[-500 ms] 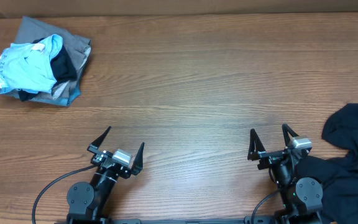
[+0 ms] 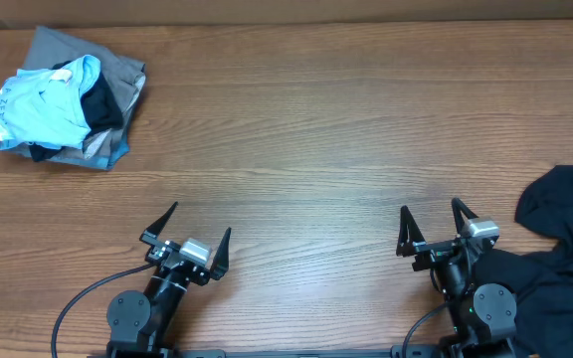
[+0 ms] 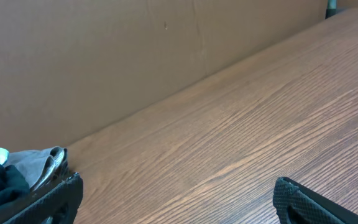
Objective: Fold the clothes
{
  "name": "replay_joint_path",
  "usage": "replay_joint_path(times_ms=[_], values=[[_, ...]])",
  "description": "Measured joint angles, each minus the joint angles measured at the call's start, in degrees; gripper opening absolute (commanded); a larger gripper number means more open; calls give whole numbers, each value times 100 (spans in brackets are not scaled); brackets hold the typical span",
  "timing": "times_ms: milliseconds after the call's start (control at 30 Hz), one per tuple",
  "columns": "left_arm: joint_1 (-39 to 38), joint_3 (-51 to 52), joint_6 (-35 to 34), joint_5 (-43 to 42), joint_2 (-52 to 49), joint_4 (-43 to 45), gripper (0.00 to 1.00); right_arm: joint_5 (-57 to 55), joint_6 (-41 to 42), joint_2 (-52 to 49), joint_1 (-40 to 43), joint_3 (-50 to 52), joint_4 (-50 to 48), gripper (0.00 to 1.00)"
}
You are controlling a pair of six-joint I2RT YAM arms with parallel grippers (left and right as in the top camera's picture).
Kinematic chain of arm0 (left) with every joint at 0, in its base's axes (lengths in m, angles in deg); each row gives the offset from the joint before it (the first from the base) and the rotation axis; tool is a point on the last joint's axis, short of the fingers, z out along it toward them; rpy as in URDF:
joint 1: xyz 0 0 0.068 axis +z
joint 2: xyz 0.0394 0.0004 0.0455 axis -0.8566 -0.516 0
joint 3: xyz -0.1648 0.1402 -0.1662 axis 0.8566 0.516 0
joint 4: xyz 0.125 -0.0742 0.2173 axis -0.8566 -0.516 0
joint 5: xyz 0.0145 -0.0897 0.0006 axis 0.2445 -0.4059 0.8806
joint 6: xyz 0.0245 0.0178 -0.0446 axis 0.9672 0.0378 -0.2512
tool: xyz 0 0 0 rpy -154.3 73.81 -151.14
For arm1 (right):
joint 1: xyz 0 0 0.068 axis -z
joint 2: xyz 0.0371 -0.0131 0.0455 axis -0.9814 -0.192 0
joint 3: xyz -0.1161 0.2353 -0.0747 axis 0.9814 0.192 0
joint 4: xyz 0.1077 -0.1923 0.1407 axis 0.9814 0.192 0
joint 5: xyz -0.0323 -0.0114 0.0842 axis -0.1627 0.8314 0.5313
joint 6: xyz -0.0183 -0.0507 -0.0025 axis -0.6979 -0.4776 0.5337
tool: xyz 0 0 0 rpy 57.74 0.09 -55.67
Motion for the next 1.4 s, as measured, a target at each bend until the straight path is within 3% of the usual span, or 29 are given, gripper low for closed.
replay_joint_path(times_ms=[1167, 1400], values=[[0, 0, 0, -2, 0, 0, 100, 20, -2, 0, 0, 0, 0, 100], [0, 0, -398, -669, 0, 22, 100, 573, 20, 0, 0, 0, -184, 100]])
